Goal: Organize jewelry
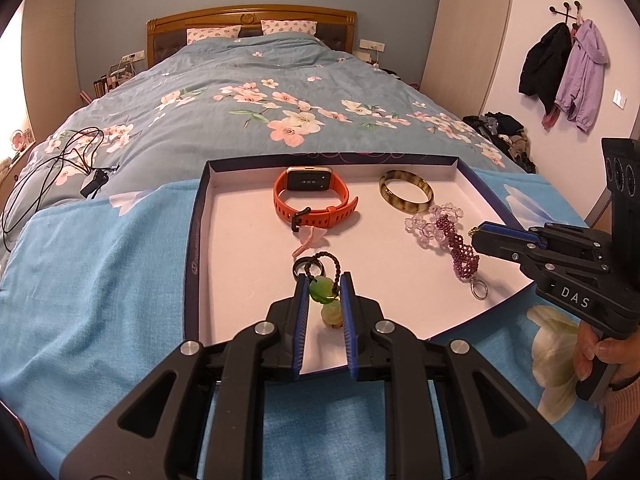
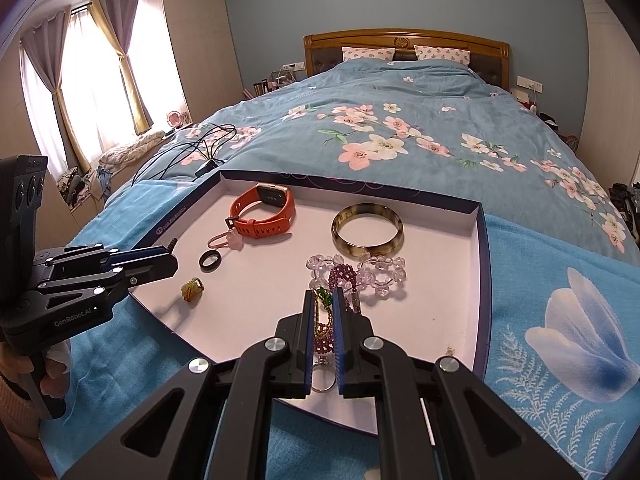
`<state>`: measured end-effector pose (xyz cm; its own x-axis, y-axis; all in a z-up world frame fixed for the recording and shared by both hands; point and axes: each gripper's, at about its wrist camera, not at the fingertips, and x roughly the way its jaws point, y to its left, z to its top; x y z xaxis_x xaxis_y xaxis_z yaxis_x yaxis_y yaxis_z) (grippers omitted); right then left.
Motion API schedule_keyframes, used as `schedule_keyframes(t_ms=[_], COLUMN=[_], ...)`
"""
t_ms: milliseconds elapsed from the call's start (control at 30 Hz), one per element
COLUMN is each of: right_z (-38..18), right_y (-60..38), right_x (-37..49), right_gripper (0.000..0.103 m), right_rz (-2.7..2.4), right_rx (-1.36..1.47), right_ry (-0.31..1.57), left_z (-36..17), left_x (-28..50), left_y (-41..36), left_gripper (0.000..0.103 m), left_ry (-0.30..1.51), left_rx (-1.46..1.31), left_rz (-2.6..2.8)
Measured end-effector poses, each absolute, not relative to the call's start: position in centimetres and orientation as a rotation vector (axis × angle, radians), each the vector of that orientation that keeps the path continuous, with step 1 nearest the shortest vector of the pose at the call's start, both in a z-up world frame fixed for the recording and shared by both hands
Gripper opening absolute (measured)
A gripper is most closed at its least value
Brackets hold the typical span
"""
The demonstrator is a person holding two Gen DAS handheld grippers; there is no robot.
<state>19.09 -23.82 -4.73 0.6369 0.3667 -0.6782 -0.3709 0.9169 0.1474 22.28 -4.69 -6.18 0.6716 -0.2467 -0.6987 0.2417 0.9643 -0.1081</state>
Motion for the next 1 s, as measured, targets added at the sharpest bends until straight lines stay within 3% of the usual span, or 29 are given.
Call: schedule_keyframes(t_ms=[600,700,933,1000], right_z=[-5.3,-5.4,-4.5,-4.0], right_y=[-23.6,-23.8,-24.6,-24.8], right_x=[19.8,19.8,18.9,18.3], right_gripper=[0.010,0.014,0.034,0.035], right_rz=[0.389,0.381,0.366,0.367], right_rx=[-0.014,-0.005,0.024,0.032], right_ry=[0.806,0.806,0.776,0.760], left_z=[-7.1,-7.3,-6.8,-6.4], left_x=[22.6,22.5,21.6,21.1], left_y=[-4.9,-4.8,-4.5,-4.3], left_gripper=[0.017,0.020,0.038,0.042], left_ry=[0.808,0.813,0.795,0.782], left_rx=[-0.001,-0.003,-0.013,-0.016], left_rz=[-0.269,-0.264,-0.261,-0.262])
